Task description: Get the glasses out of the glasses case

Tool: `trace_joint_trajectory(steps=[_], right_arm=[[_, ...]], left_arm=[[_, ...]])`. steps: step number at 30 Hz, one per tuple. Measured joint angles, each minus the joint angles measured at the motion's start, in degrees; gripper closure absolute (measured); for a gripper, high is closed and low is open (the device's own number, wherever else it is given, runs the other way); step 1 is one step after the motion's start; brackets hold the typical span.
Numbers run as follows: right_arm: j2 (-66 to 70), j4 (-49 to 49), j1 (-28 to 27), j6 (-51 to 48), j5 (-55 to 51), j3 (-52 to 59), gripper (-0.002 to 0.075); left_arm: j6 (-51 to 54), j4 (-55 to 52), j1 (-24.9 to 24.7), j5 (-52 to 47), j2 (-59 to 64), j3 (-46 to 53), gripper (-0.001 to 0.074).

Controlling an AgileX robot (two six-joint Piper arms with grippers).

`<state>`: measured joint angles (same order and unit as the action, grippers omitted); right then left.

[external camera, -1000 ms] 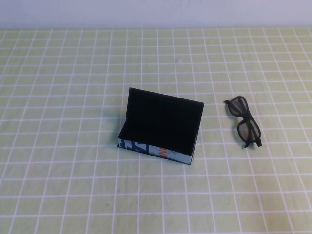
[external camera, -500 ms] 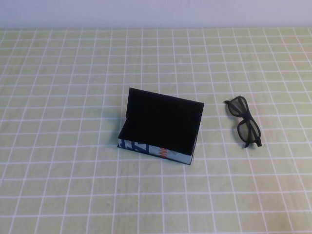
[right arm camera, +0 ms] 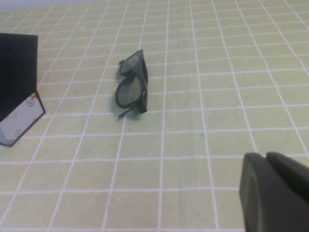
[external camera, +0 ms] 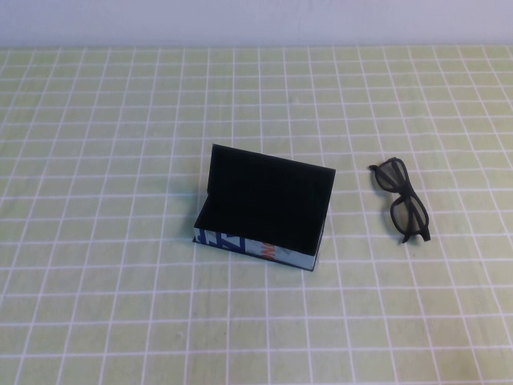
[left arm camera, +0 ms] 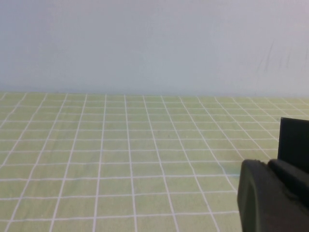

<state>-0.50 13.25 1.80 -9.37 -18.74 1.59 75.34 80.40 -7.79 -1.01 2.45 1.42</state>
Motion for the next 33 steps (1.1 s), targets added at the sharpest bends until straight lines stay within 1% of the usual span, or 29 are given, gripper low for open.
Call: trace_joint_trajectory(steps=[10, 12, 13, 15, 17, 18, 20, 22, 25, 33], right_arm=[[0.0, 0.1, 0.0, 0.0, 0.0, 0.0, 0.0743], [0.0, 0.1, 0.0, 0.0, 0.0, 0.0, 0.0743], [0.0, 0.1, 0.0, 0.0, 0.0, 0.0, 0.0743], [0.0, 0.1, 0.0, 0.0, 0.0, 0.0, 0.0743], [0.0, 0.1, 0.0, 0.0, 0.0, 0.0, 0.0743], [0.0, 0.1, 0.0, 0.0, 0.0, 0.0, 0.0743], [0.0, 0.1, 0.0, 0.0, 0.0, 0.0, 0.0743], [0.0, 0.1, 0.0, 0.0, -0.1, 0.0, 0.0743], [-0.1, 0.2, 0.0, 0.0, -0.1, 0.0, 0.0743], [-0.2, 0.2, 0.0, 0.0, -0.1, 0.0, 0.0743]], left_arm=[[0.3, -0.2, 0.0, 0.2, 0.0, 0.0, 0.0739], [-1.7, -3.5, 0.0, 1.0, 0.0, 0.0, 0.0739], [-5.8, -9.0, 0.0, 1.0, 0.0, 0.0, 0.0739], [-19.7, -24.8, 0.0, 1.0, 0.0, 0.0, 0.0739], [-39.2, -46.1, 0.0, -0.9, -0.3, 0.0, 0.0739], [-46.4, -55.6, 0.0, -2.4, -0.7, 0.0, 0.0739], [-60.0, -69.5, 0.0, -7.3, -2.2, 0.0, 0.0739], [-67.1, -75.8, 0.0, -13.0, -2.8, 0.0, 0.0739], [-71.4, -79.2, 0.4, -18.5, -3.0, 0.0, 0.0739], [-73.0, -80.4, 1.0, -19.4, -3.1, 0.0, 0.0739]])
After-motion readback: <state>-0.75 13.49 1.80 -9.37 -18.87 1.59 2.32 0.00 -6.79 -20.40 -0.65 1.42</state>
